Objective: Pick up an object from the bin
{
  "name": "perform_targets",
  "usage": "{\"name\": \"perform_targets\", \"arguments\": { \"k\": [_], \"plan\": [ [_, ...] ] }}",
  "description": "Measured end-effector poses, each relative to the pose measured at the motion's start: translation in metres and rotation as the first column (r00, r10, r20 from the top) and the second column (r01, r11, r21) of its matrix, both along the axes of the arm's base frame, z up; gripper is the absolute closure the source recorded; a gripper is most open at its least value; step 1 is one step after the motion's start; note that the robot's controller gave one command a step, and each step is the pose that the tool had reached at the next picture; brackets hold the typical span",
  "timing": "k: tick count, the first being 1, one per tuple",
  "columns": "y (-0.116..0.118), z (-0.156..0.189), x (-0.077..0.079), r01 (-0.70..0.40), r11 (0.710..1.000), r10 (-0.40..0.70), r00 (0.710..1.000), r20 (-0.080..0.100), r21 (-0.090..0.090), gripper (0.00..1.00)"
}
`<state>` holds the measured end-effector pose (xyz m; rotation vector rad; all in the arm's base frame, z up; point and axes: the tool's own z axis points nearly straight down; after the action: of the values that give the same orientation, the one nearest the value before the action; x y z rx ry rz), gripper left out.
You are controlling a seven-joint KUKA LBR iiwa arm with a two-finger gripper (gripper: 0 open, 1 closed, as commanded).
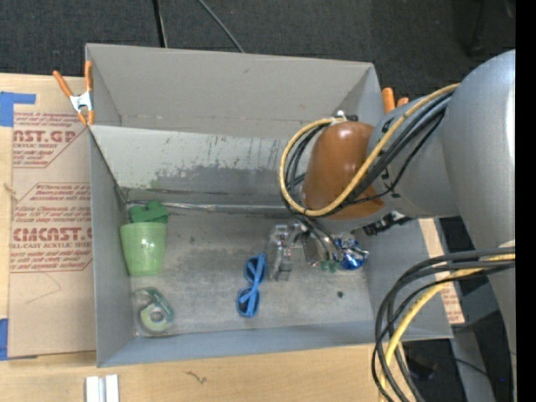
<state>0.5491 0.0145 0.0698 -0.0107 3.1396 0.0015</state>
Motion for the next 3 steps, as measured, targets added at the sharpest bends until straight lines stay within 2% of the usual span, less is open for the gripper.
{"name": "perform_targets", "arguments": {
  "k": [1, 2, 3],
  "plan": [
    [0.000, 0.000, 0.000, 0.000, 1.000, 0.000, 1.000, -0.001, 0.000, 0.00],
    [-0.078, 0.017, -0.005, 0.083, 0.997, -0.083, 0.997, 0.001, -0.004, 0.00],
    [-0.141, 0.018, -0.006, 0.069, 0.998, -0.069, 0.998, 0.001, -0.002, 0.00]
  ]
}}
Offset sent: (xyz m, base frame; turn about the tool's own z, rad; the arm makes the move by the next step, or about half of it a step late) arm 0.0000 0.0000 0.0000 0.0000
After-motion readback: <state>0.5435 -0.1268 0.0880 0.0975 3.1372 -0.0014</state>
